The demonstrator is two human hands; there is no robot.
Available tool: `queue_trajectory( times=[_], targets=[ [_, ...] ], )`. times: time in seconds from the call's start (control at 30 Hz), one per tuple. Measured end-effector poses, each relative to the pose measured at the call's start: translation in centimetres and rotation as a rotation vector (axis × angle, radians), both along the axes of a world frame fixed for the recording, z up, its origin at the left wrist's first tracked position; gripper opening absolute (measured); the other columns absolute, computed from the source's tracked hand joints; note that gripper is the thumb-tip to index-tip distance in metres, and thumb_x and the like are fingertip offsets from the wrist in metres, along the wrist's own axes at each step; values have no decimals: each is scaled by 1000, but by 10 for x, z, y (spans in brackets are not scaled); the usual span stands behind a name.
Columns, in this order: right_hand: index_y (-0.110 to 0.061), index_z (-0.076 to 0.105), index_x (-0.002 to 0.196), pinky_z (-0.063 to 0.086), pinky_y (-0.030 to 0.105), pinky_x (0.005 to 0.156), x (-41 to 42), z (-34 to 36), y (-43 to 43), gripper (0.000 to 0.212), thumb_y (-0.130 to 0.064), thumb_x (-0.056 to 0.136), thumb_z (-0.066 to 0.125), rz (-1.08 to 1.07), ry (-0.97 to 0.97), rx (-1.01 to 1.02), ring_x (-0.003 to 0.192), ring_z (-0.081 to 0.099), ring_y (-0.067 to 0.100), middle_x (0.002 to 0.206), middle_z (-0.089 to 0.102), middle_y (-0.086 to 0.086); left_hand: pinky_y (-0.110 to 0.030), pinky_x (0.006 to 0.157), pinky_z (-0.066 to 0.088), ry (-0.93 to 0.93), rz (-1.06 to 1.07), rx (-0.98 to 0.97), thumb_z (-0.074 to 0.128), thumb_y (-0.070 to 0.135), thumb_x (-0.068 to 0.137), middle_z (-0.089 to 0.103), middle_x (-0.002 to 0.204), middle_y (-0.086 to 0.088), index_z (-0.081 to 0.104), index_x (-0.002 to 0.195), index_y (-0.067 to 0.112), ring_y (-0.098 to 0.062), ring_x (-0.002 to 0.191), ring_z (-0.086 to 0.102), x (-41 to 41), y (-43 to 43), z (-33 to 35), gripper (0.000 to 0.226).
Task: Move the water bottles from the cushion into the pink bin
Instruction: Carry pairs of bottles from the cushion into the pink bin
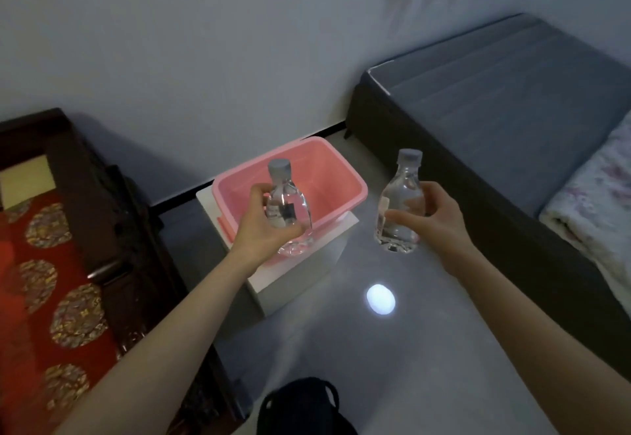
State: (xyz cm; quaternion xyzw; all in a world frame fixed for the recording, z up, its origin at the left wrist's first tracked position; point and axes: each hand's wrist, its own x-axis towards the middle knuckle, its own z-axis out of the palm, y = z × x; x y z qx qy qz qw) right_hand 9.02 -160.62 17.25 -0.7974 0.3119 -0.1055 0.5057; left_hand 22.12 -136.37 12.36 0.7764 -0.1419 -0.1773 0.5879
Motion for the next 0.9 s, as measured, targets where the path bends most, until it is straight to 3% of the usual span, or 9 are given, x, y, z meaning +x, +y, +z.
queue_trajectory(
  times=[0.07,0.13,0.27,0.4,0.57,0.67,0.77,0.83,0.9],
  targets=[
    [-33,50,116,53,33,78,28,-7,-15,79,-55,47,81,54,17,22,97,61,16,108,60,-4,-4,58,44,10,36,35,87,24,58,56,101,19,38,112,32,11,79,61,17,-10,-6,74],
    [-36,52,111,54,34,78,60,-17,-30,71,-49,49,83,116,26,56,97,62,16,108,60,-5,-5,59,43,16,73,78,89,28,55,55,100,20,38,112,32,11,79,60,38,-21,-14,76],
    [-45,51,97,52,25,72,122,-34,-52,58,-45,49,83,188,47,80,91,64,8,103,63,-10,-11,64,43,38,114,114,89,30,54,55,102,20,41,113,32,7,84,59,81,-45,-40,76],
    [-36,55,100,53,24,70,179,-57,-69,56,-35,54,86,182,67,108,86,65,6,98,65,-10,-16,68,42,52,140,132,89,25,55,59,103,13,48,110,28,-3,89,59,125,-72,-68,69],
    [-33,57,91,46,7,52,235,-99,-75,47,-19,59,88,191,91,118,69,64,-8,88,66,-11,-28,80,45,53,222,184,90,21,54,59,117,2,51,120,18,-17,101,57,151,-98,-108,76],
    [-26,58,103,49,15,65,265,-138,-71,55,-24,58,88,223,155,94,84,64,2,95,65,-11,-36,87,44,-2,281,268,91,22,52,59,117,-4,55,120,11,-22,106,54,165,-116,-140,78],
    [-33,55,100,48,17,69,290,-185,-66,54,-31,55,86,255,200,26,82,62,-5,90,64,-15,-46,91,46,24,360,278,91,19,49,60,118,-10,55,119,6,-30,108,55,180,-135,-181,80],
    [-38,54,89,47,23,61,306,-212,-60,45,-37,53,81,247,232,-29,74,63,-3,80,65,-15,-46,89,47,20,411,273,89,21,47,61,115,-9,56,117,11,-31,106,57,190,-145,-206,78],
    [-33,54,89,47,28,65,315,-236,-55,40,-36,57,78,230,284,-98,83,67,12,86,69,-7,-44,87,49,27,470,239,84,26,48,63,112,-4,55,115,27,-27,102,60,196,-152,-226,73]
  ],
)
